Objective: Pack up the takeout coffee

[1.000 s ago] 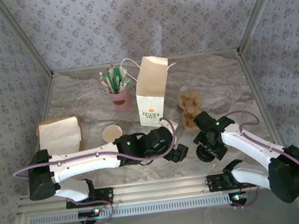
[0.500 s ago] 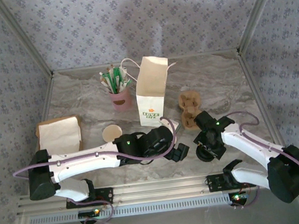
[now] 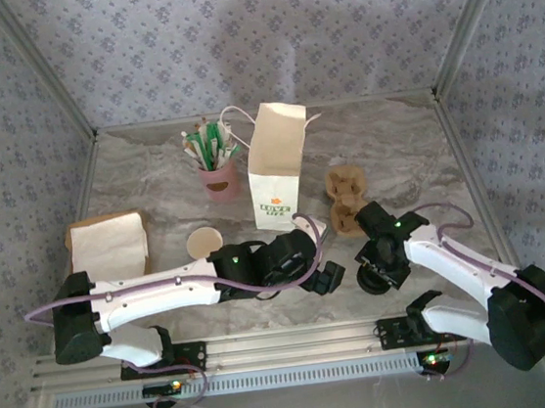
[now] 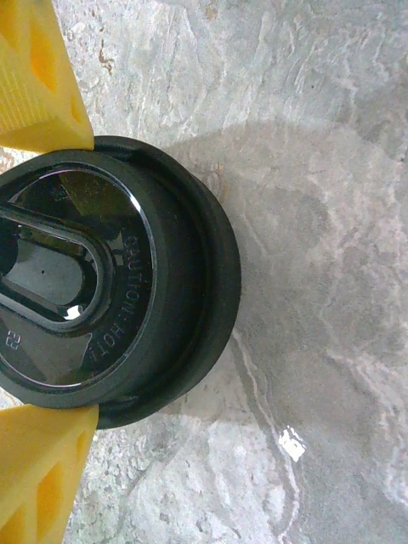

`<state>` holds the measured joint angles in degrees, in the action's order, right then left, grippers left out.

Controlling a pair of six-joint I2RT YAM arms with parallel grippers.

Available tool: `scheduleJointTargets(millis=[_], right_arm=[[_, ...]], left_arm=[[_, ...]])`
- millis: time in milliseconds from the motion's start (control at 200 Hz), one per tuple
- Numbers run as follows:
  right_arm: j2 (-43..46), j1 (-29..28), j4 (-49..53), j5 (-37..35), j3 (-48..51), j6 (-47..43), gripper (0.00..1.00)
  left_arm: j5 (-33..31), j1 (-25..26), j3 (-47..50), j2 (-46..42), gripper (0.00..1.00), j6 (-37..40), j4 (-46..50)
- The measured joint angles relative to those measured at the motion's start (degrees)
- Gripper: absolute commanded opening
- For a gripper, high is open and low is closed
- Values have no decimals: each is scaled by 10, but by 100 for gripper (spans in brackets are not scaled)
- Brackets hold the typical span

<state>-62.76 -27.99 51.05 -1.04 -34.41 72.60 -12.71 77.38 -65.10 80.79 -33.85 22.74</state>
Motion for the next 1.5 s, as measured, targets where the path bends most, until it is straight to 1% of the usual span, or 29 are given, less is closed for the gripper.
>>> scheduleJointTargets(millis=[405, 699, 814, 1129, 1264, 1499], right_arm=[[26, 1, 31, 0, -18, -4, 74], [28, 2, 41, -2, -23, -6, 75], [27, 12, 40, -2, -23, -13, 80], [18, 45, 38, 3, -23, -32, 81], [19, 49, 37, 5, -23, -39, 90], [15, 53, 26, 9, -13, -41, 89]], left_arm=[[-2, 0, 0, 0, 99, 0, 0], [-2, 0, 0, 0, 99, 0, 0], [-2, 0, 0, 0, 99, 0, 0], [-2, 0, 0, 0, 98, 0, 0], [-2, 0, 0, 0, 98, 0, 0], [-2, 0, 0, 0, 98, 0, -1]])
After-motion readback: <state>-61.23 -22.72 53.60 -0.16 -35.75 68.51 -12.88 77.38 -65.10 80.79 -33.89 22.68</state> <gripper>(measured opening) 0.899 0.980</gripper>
